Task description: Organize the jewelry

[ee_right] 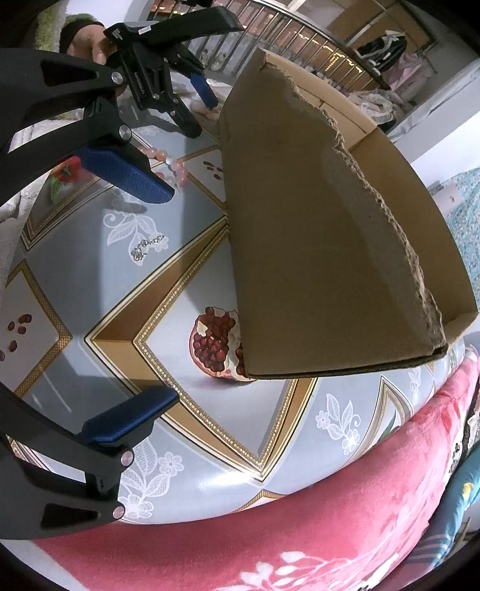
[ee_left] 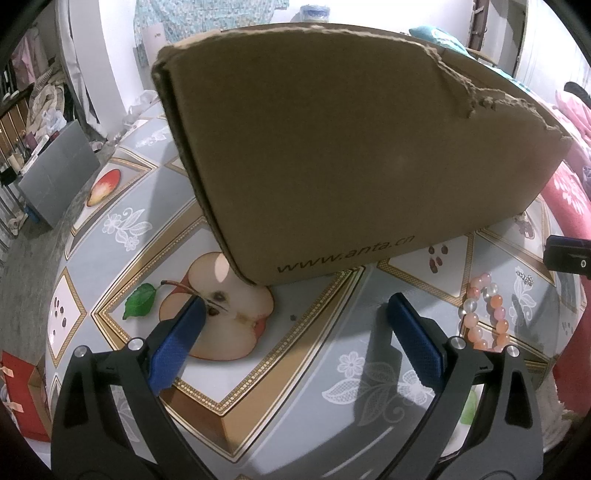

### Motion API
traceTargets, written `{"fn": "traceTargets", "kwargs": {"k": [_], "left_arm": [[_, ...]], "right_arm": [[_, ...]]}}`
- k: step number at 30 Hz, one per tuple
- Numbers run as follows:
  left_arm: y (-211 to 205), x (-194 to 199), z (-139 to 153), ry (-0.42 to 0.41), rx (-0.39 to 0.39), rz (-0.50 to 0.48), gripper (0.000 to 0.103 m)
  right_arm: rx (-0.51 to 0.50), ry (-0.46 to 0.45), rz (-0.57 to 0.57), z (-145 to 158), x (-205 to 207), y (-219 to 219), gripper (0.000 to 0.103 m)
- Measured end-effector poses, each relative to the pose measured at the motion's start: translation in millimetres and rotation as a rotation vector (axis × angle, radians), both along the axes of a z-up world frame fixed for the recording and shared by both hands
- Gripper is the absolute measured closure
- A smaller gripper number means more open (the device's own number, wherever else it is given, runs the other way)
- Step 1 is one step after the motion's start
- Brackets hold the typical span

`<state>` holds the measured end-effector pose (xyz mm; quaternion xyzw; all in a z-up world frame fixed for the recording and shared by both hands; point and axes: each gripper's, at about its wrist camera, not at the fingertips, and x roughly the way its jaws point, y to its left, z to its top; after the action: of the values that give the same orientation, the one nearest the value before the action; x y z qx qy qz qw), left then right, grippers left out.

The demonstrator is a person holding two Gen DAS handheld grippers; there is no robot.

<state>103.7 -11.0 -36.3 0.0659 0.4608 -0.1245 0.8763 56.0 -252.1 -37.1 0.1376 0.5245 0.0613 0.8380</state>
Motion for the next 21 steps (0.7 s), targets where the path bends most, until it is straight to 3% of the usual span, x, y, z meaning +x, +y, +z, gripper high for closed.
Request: {"fn": "traceTargets", "kwargs": {"k": [17,21], "left_arm": [[1.8,-1.7,0.0,0.001,-0.003,-0.011,0.008],[7.5,-4.1,2.1,-0.003,-0.041,0.010,0.008]], "right_arm": [[0.019,0.003,-0.008,0.5,1.0,-4.2,0.006],[0.014,0.000,-0.005,0.7,-0.2,-4.0,0.006]]}}
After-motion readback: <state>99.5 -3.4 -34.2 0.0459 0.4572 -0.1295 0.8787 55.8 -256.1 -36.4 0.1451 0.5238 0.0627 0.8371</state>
